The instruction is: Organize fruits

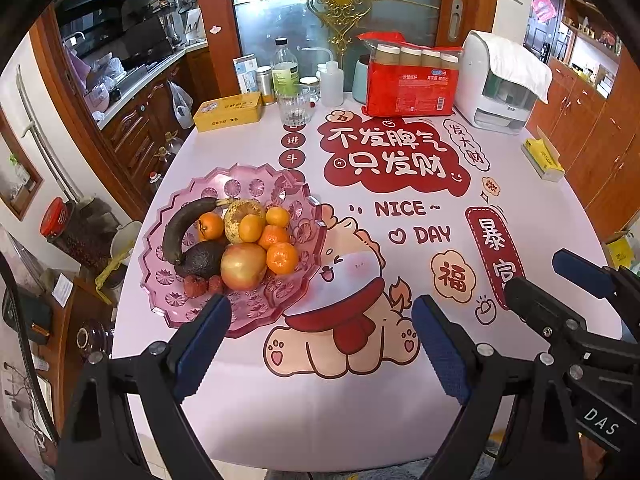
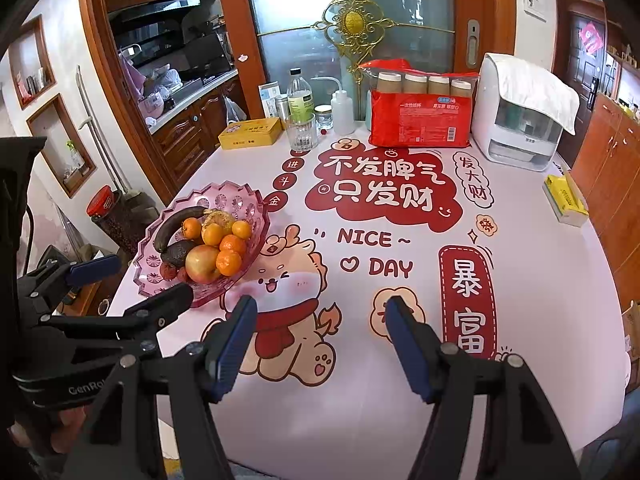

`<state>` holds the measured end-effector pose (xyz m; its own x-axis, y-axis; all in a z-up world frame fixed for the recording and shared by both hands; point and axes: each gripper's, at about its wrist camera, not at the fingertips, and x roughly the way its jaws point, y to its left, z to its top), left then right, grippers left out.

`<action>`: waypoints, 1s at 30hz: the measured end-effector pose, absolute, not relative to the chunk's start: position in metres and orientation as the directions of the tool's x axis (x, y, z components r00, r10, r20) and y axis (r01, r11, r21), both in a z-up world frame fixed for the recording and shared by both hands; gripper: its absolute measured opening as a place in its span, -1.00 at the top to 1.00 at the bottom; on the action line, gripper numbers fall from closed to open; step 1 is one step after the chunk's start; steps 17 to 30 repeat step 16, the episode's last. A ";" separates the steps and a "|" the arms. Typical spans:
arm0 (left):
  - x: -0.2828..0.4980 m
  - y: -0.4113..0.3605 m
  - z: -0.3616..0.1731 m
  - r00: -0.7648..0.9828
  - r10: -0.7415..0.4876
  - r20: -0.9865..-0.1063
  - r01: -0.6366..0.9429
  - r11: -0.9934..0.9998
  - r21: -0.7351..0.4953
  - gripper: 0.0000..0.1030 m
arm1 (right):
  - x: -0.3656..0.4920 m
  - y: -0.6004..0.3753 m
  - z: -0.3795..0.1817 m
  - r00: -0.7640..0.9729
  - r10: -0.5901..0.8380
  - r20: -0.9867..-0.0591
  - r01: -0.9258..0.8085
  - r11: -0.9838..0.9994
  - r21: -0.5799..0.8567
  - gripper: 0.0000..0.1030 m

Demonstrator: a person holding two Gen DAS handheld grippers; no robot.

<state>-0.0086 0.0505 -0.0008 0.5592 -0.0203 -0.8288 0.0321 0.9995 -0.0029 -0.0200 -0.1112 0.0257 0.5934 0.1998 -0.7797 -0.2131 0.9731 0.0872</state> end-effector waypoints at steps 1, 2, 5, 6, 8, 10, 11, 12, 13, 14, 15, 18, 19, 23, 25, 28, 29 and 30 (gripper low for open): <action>-0.009 0.052 -0.002 0.558 -0.020 -0.830 0.032 0.999 -0.002 -0.77 | -0.021 -0.112 0.026 0.593 0.200 -0.780 -0.213 0.973 0.088 -0.30; -0.010 0.053 -0.002 0.557 -0.020 -0.830 0.032 0.999 -0.002 -0.77 | -0.020 -0.111 0.026 0.593 0.200 -0.780 -0.213 0.973 0.088 -0.30; -0.011 0.055 -0.003 0.554 -0.022 -0.832 0.033 0.999 -0.004 -0.77 | -0.021 -0.112 0.026 0.592 0.201 -0.780 -0.213 0.973 0.089 -0.30; -0.011 0.055 -0.003 0.555 -0.022 -0.832 0.033 0.999 -0.004 -0.77 | -0.023 -0.112 0.025 0.593 0.201 -0.780 -0.213 0.973 0.089 -0.30; -0.011 0.056 -0.003 0.554 -0.021 -0.832 0.033 0.999 -0.004 -0.77 | -0.021 -0.111 0.025 0.593 0.201 -0.779 -0.213 0.973 0.089 -0.30; -0.011 0.055 -0.003 0.554 -0.021 -0.832 0.033 0.999 -0.003 -0.77 | -0.022 -0.112 0.025 0.592 0.202 -0.780 -0.213 0.973 0.090 -0.30; -0.010 0.055 -0.002 0.554 -0.021 -0.833 0.033 0.999 -0.003 -0.77 | -0.023 -0.112 0.025 0.592 0.202 -0.780 -0.213 0.973 0.091 -0.30; -0.011 0.055 -0.002 0.553 -0.021 -0.833 0.033 0.999 -0.003 -0.77 | -0.021 -0.112 0.025 0.592 0.201 -0.780 -0.213 0.973 0.090 -0.30; -0.011 0.056 -0.003 0.552 -0.022 -0.833 0.033 0.999 -0.004 -0.77 | -0.021 -0.112 0.025 0.592 0.202 -0.780 -0.213 0.973 0.090 -0.30; -0.012 0.057 -0.003 0.552 -0.022 -0.834 0.033 0.999 -0.005 -0.77 | -0.021 -0.112 0.025 0.592 0.202 -0.780 -0.213 0.973 0.091 -0.30; -0.013 0.058 -0.003 0.552 -0.023 -0.834 0.033 0.999 -0.006 -0.77 | -0.021 -0.112 0.025 0.593 0.202 -0.780 -0.213 0.973 0.090 -0.30; -0.010 0.056 -0.003 0.552 -0.021 -0.834 0.033 0.999 -0.004 -0.77 | -0.022 -0.113 0.025 0.593 0.201 -0.780 -0.213 0.973 0.089 -0.30; -0.010 0.056 -0.003 0.552 -0.021 -0.834 0.033 0.999 -0.004 -0.77 | -0.022 -0.113 0.025 0.593 0.201 -0.780 -0.213 0.973 0.089 -0.30; -0.010 0.056 -0.003 0.552 -0.021 -0.834 0.033 0.999 -0.004 -0.77 | -0.022 -0.113 0.025 0.593 0.201 -0.780 -0.213 0.973 0.089 -0.30; -0.010 0.056 -0.003 0.552 -0.021 -0.834 0.033 0.999 -0.004 -0.77 | -0.022 -0.113 0.025 0.593 0.201 -0.780 -0.213 0.973 0.089 -0.30; -0.010 0.056 -0.003 0.552 -0.021 -0.834 0.033 0.999 -0.004 -0.77 | -0.022 -0.113 0.025 0.593 0.201 -0.780 -0.213 0.973 0.089 -0.30; -0.010 0.056 -0.003 0.552 -0.021 -0.834 0.033 0.999 -0.004 -0.77 | -0.022 -0.113 0.025 0.593 0.201 -0.780 -0.213 0.973 0.089 -0.30; -0.010 0.056 -0.003 0.552 -0.021 -0.834 0.033 0.999 -0.004 -0.77 | -0.022 -0.113 0.025 0.593 0.201 -0.780 -0.213 0.973 0.089 -0.30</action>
